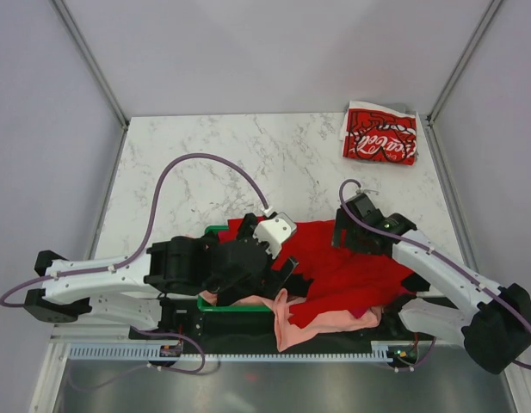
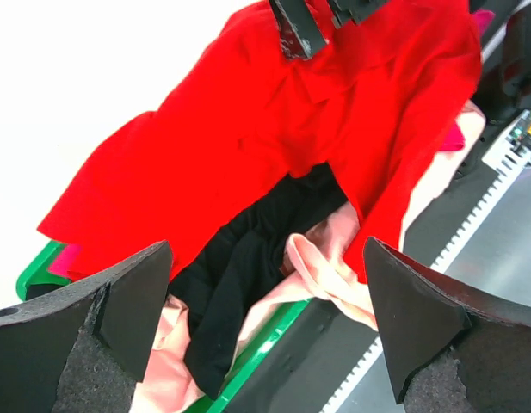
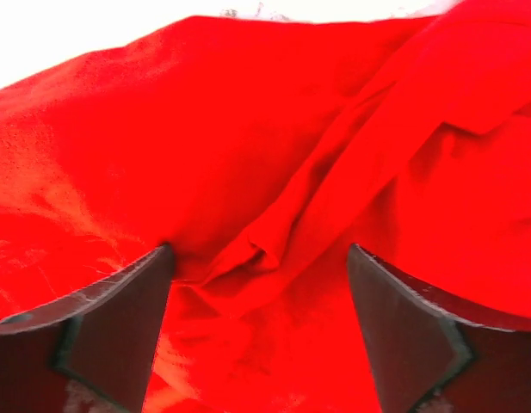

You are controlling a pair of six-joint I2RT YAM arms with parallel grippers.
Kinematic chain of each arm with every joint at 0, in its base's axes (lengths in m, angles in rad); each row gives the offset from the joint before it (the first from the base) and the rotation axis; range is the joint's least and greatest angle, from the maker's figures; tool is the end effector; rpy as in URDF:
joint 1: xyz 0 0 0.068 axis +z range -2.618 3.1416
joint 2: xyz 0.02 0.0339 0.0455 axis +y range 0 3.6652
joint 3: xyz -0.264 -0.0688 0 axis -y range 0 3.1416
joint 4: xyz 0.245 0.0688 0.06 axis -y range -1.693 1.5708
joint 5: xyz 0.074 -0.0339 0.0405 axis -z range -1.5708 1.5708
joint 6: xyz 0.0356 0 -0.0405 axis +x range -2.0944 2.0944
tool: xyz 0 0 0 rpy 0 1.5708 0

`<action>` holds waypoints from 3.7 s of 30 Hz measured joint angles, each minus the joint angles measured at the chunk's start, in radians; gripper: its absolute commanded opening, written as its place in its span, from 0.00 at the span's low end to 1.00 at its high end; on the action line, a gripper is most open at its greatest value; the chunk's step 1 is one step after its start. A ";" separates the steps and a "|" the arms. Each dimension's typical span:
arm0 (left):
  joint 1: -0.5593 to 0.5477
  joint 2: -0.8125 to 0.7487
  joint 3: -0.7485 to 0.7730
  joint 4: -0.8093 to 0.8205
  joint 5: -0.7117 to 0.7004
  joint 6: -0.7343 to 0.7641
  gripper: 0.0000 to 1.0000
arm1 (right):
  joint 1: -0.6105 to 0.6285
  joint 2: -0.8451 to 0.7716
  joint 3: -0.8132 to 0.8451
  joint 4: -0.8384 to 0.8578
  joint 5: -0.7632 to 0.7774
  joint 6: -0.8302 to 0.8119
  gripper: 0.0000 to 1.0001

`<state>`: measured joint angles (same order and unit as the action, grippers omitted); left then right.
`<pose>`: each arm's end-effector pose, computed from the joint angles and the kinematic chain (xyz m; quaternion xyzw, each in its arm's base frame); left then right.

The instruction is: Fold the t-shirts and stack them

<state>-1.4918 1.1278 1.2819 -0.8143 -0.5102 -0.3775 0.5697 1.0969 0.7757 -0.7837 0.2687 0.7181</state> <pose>0.0349 -0.2206 0.3845 0.3654 0.7963 -0.2076 0.4351 0.1732 0.0997 0.2312 0.1023 0.9593 0.0331 0.2612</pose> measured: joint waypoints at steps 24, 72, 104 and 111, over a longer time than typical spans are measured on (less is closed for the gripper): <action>0.004 -0.042 -0.079 -0.007 -0.049 -0.052 1.00 | -0.031 0.064 0.378 -0.069 -0.026 -0.063 0.00; 0.639 0.702 0.083 0.206 0.500 0.470 0.83 | -0.035 -0.179 1.010 0.356 0.602 -0.672 0.00; 1.526 1.139 0.697 -0.084 0.309 0.309 0.03 | -0.035 -0.273 0.923 0.243 0.534 -0.599 0.00; 1.737 1.364 1.154 -0.240 0.250 0.256 0.19 | -0.035 -0.296 0.752 0.175 0.419 -0.484 0.00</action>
<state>0.2455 2.4920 2.4359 -1.0542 -0.2604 -0.1215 0.5346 0.8009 1.5276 -0.6090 0.6880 0.2340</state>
